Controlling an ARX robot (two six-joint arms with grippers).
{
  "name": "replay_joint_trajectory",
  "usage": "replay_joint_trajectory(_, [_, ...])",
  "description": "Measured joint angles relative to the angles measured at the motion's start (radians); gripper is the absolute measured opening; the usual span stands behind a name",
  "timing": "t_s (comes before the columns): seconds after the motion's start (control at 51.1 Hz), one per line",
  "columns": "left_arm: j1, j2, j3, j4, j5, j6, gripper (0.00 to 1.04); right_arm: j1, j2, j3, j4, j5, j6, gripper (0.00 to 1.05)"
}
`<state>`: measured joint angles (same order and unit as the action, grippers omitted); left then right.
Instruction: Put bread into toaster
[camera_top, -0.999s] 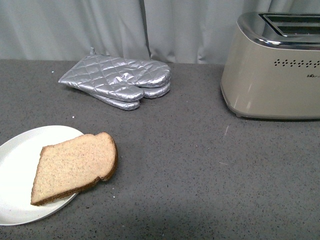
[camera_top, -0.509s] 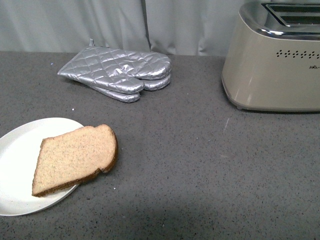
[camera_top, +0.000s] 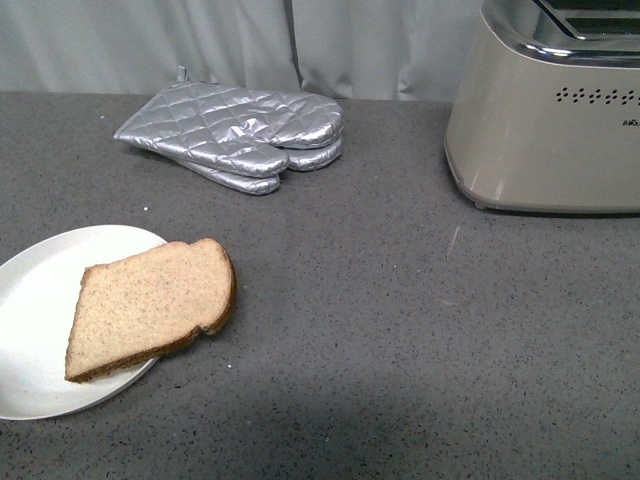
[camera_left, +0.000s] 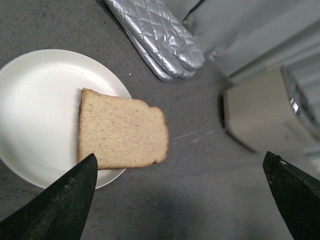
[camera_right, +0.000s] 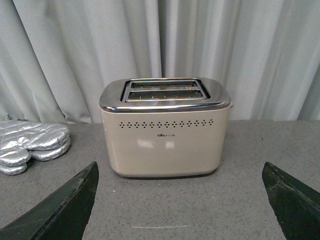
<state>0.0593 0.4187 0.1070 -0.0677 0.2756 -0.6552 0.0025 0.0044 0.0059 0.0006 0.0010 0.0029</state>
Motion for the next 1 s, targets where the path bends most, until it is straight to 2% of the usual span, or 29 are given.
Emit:
replay_joint_trajectory(0.117, [0.036,0.295,0.043,0.280,-0.010,-0.145,0.98,0.000,0.000,0.000,0.000,0.000,0.000,0.95])
replay_joint_trajectory(0.235, [0.077,0.605,0.123,0.528,0.015,-0.162,0.98,0.000,0.000,0.000,0.000,-0.001,0.000,0.95])
replay_joint_trajectory(0.294, [0.097,0.762,0.179,0.595,0.018,-0.154,0.98,0.000,0.000,0.000,0.000,-0.001,0.000,0.95])
replay_joint_trajectory(0.45, [0.143,1.146,0.327,0.618,0.022,-0.048,0.98,0.000,0.000,0.000,0.000,0.000,0.000,0.95])
replay_joint_trajectory(0.568, [0.180,1.310,0.397,0.617,0.015,0.035,0.98,0.000,0.000,0.000,0.000,0.000,0.000,0.95])
replay_joint_trajectory(0.764, [0.238,1.431,0.487,0.590,0.013,0.138,0.98,0.000,0.000,0.000,0.000,0.000,0.000,0.95])
replay_joint_trajectory(0.999, [0.244,1.470,0.510,0.501,0.032,0.281,0.98,0.000,0.000,0.000,0.000,0.000,0.000,0.95])
